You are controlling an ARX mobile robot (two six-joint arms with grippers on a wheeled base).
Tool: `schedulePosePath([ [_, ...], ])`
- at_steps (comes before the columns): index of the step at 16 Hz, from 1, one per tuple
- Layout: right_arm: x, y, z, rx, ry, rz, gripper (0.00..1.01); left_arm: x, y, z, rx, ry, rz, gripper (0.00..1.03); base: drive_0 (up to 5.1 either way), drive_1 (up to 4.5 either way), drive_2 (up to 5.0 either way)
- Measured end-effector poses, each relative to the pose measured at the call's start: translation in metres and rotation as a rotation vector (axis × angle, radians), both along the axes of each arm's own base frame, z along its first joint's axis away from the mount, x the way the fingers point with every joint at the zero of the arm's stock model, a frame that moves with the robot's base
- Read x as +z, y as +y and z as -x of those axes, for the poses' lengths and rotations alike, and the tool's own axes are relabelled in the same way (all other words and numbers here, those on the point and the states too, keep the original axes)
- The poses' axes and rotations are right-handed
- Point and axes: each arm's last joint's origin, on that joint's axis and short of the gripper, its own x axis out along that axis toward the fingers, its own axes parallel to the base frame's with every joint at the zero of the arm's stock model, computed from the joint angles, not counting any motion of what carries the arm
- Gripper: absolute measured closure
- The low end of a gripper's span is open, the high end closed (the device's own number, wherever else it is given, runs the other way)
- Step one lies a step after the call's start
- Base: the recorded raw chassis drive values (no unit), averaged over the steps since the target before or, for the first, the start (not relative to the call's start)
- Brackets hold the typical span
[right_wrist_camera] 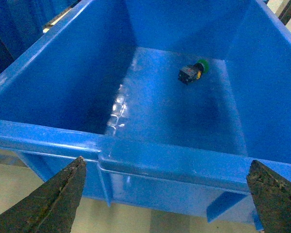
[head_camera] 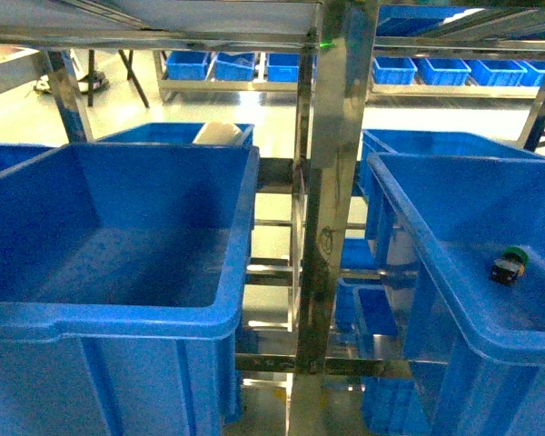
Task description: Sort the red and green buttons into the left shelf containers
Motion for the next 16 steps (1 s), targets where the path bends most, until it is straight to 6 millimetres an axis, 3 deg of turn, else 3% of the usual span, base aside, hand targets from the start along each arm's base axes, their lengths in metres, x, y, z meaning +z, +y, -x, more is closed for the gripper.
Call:
schedulePosePath([
  [3, 0.000, 0.000, 0.000, -0.001, 0.000, -0.001, 0.03, -0.030, 0.001, -0.017, 0.021, 0.173, -0.006, 0.77, 0.0, 0.00, 0.0],
  [5, 0.000, 0.000, 0.000, -0.001, 0.000, -0.001, 0.03, -0.038, -0.001, -0.029, 0.017, 0.235, 0.000, 0.77, 0.0, 0.00, 0.0],
  [9, 0.000, 0.000, 0.000, -0.001, 0.000, -0.001, 0.03, -0.051, -0.009, -0.073, -0.009, 0.342, 0.024, 0.77, 0.0, 0.00, 0.0],
  [16, 0.000, 0.000, 0.000, -0.001, 0.000, -0.001, 0.03, -0.081, 0.001, -0.120, 0.038, 0.463, 0.065, 0.77, 0.0, 0.00, 0.0],
])
